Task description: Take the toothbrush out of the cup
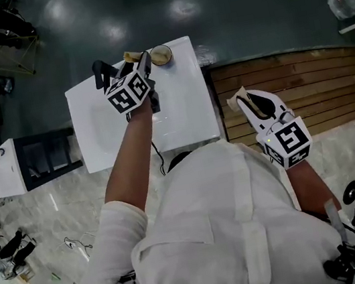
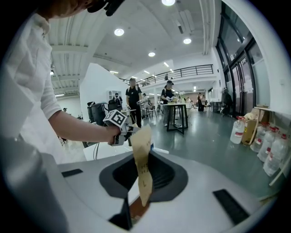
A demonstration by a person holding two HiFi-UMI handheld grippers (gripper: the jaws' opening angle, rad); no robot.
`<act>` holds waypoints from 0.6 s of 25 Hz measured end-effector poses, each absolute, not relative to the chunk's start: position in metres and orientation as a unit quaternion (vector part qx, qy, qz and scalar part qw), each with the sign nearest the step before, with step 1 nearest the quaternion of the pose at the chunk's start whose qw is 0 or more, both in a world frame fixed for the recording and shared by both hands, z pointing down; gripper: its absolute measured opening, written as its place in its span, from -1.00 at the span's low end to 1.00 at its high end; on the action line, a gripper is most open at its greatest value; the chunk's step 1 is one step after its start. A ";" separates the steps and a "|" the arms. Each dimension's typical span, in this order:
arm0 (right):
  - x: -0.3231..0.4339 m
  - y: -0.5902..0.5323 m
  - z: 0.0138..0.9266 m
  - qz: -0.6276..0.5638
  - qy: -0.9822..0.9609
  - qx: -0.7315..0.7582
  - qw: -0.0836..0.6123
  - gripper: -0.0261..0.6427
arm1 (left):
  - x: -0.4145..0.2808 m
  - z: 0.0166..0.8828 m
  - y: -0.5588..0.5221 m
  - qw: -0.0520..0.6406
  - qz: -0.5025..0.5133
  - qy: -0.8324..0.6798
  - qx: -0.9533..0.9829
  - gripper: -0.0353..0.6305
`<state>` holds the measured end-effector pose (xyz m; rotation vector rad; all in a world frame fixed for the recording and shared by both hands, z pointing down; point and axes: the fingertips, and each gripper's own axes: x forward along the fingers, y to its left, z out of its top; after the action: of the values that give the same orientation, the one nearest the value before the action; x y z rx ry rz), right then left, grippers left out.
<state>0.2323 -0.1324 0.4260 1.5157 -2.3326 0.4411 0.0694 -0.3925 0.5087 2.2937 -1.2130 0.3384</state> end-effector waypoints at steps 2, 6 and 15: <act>0.237 -0.133 0.428 0.155 -0.818 0.530 0.162 -0.78 | 0.070 0.510 -0.394 0.260 0.125 -0.452 0.844 -0.24; 0.230 -0.133 0.426 0.155 -0.819 0.528 0.163 -0.78 | 0.058 0.508 -0.394 0.259 0.122 -0.464 0.838 -0.50; 0.213 -0.127 0.426 0.156 -0.820 0.526 0.166 -0.78 | 0.040 0.501 -0.391 0.245 0.118 -0.468 0.841 -0.64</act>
<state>0.2129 -0.1274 0.4264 1.4971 -2.3346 0.4434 0.0400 -0.3905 0.5008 2.2959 -1.2768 0.3222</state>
